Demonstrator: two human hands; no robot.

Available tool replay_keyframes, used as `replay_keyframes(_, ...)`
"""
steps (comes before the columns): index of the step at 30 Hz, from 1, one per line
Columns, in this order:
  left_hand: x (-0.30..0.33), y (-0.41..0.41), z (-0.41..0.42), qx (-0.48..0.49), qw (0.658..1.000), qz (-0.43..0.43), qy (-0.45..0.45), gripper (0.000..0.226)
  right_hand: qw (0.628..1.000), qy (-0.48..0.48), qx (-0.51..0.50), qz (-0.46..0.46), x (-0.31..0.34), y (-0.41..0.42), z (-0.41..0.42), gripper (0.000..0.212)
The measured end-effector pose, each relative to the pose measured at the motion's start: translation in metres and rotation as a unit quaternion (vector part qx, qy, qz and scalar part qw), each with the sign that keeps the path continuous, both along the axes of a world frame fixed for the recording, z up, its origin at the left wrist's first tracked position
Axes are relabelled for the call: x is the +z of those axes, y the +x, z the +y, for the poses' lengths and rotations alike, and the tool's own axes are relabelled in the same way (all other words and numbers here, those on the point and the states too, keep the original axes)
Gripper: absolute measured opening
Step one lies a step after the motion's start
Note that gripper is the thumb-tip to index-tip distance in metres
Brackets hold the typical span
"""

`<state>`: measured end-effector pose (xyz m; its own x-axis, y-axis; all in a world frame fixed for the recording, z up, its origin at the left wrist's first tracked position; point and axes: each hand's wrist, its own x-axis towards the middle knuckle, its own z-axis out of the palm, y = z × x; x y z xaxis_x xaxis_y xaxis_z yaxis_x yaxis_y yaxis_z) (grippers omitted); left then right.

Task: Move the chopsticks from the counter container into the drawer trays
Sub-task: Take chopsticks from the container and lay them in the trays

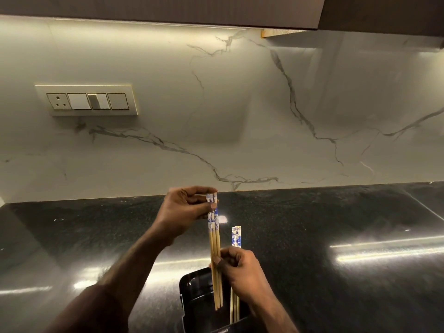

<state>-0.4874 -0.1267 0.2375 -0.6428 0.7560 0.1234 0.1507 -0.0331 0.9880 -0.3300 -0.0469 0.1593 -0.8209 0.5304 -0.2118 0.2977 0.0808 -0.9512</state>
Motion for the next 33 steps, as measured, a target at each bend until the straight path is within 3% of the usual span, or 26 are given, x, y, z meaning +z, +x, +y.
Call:
replay_keyframes(11, 0.031, -0.011, 0.001, 0.0, 0.999, 0.017, 0.037, 0.033, 0.994, -0.073, 0.077, 0.011, 0.009, 0.01, 0.004, 0.019)
replay_keyframes(19, 0.036, -0.006, -0.005, 0.016, 0.998, 0.001, 0.059, 0.034, 0.989, -0.12, 0.078, 0.027, 0.013, 0.014, 0.002, 0.02)
replay_keyframes(28, 0.039, 0.011, -0.022, 0.007, 0.995, -0.056, 0.084, 0.043, 0.997, -0.066, 0.045, 0.02, 0.028, 0.024, -0.02, 0.017)
replay_keyframes(33, 0.042, 0.03, -0.038, -0.027, 0.997, -0.053, 0.058, 0.034, 0.998, -0.059, 0.021, 0.027, 0.043, 0.034, -0.042, 0.018)
